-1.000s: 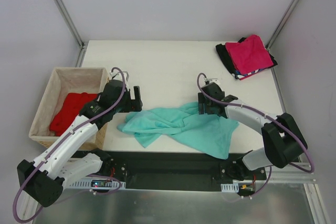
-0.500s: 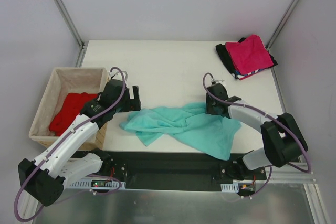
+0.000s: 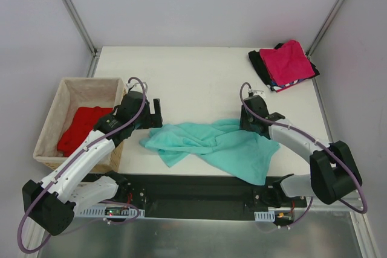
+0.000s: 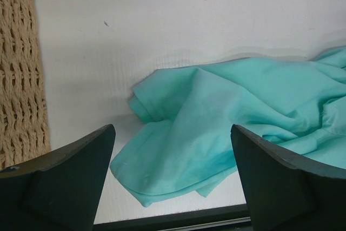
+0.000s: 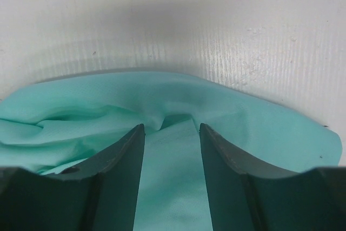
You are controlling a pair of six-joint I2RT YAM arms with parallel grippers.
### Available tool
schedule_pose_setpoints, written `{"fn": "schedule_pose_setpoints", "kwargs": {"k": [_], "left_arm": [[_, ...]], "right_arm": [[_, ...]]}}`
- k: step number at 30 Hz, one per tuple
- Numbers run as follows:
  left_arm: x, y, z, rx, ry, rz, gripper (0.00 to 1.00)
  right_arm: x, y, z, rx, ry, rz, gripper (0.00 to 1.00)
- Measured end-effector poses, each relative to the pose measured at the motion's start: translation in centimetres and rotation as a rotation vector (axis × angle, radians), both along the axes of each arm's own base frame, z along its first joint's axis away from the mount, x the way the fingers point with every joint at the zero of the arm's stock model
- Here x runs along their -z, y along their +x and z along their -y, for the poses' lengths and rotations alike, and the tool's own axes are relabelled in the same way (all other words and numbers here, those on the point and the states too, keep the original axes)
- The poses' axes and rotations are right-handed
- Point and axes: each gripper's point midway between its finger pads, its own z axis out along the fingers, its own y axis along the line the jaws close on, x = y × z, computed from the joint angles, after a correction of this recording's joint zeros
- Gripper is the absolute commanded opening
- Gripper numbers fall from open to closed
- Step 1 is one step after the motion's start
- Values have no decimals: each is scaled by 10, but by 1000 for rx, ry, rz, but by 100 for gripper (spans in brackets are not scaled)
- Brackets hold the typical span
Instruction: Fold and stack the t-shirts
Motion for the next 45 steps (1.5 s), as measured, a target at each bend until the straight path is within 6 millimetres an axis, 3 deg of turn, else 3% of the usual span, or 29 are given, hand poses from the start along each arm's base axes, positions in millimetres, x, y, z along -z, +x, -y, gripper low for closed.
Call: {"fn": "schedule_pose_setpoints", "kwargs": {"k": [11, 23, 35, 45], "left_arm": [[0, 1, -2, -7, 0, 0, 89], [0, 1, -2, -8, 1, 1, 88], [0, 1, -2, -9, 1, 1, 88], [0, 2, -3, -14, 4, 2, 88]], "right_arm": [[-6, -3, 2, 18, 11, 12, 49], [17, -22, 12, 42, 6, -34, 50], [23, -10, 12, 60, 40, -32, 49], [30, -3, 7, 56, 46, -49, 34]]}}
